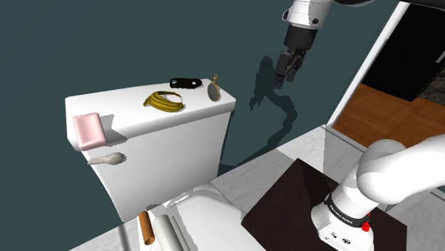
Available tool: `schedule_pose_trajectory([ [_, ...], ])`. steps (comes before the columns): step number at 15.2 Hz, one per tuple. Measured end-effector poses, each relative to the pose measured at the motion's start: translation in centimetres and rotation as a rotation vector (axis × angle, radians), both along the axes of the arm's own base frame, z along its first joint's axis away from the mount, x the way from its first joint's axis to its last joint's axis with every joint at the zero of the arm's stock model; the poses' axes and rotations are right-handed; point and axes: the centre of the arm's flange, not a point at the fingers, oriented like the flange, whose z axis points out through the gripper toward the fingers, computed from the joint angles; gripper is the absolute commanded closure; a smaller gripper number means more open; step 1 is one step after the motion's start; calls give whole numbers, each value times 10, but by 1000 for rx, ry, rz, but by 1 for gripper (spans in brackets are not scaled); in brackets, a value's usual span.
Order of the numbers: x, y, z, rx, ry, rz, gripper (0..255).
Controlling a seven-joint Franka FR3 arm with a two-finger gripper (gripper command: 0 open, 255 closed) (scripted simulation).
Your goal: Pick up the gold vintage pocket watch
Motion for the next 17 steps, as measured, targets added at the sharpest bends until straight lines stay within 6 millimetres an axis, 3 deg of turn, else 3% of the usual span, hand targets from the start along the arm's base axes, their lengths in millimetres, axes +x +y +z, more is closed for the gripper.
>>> schedule_pose_trajectory([
  [14,161,100,-2,-27,24,-92,0],
  [17,187,111,-3,-31,29,-108,0],
])
